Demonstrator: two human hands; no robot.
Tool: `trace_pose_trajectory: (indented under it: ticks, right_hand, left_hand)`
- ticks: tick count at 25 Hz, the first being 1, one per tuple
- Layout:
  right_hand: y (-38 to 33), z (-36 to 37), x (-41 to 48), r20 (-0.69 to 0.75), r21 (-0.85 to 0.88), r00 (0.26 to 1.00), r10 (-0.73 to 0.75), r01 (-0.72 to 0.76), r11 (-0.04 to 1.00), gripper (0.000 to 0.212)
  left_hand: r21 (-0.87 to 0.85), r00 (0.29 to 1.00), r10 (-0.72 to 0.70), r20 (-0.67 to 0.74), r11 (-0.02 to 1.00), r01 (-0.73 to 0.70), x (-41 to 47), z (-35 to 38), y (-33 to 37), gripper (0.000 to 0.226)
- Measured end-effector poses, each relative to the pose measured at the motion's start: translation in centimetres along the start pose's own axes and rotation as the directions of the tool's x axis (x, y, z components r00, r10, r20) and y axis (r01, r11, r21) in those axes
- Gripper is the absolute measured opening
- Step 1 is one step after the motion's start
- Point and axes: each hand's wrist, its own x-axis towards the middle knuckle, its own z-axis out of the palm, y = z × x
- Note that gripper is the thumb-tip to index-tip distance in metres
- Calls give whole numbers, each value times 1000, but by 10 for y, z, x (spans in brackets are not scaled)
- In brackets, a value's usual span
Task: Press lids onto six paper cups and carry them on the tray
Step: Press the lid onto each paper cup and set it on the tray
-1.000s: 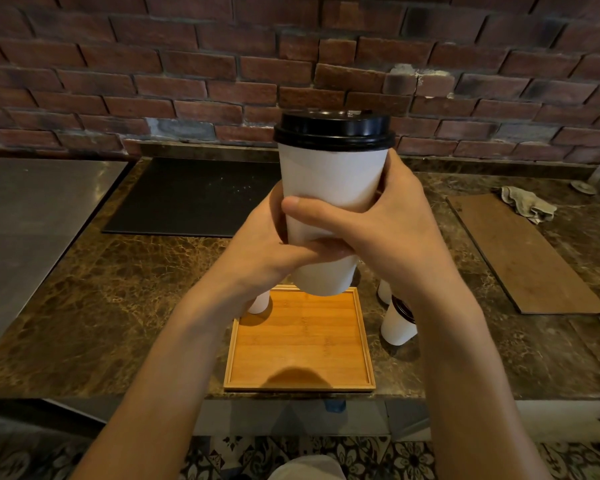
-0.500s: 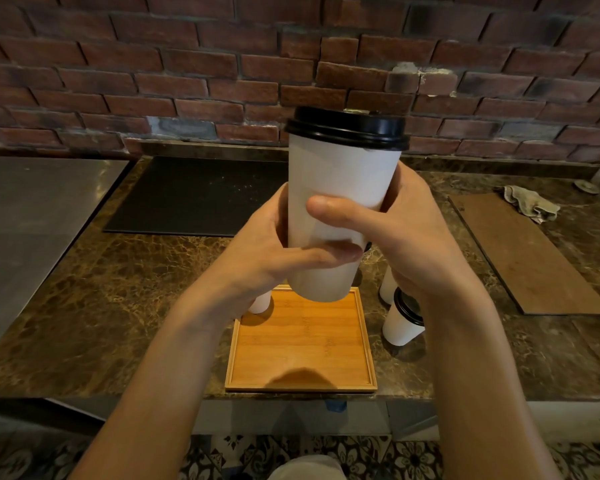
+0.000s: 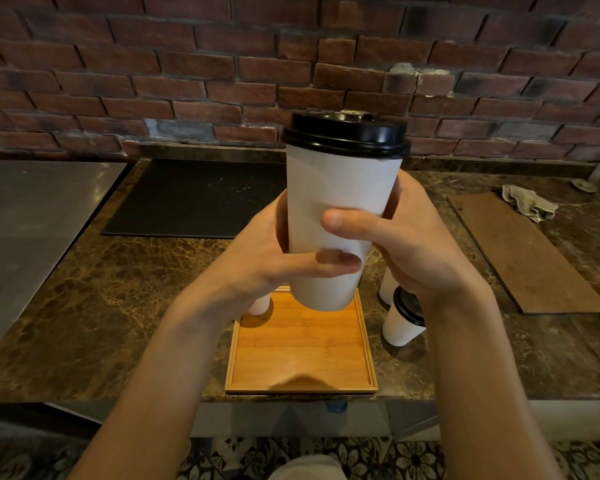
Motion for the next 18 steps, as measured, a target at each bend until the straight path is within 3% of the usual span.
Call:
trace_pose_trajectory:
  ticks: [18]
  right_hand:
    - [-7,-3,-3,50,-60,998,40,-37,998,57]
  left_hand:
    - [10,1000,4,5,1000,-4,0,-1,0,64]
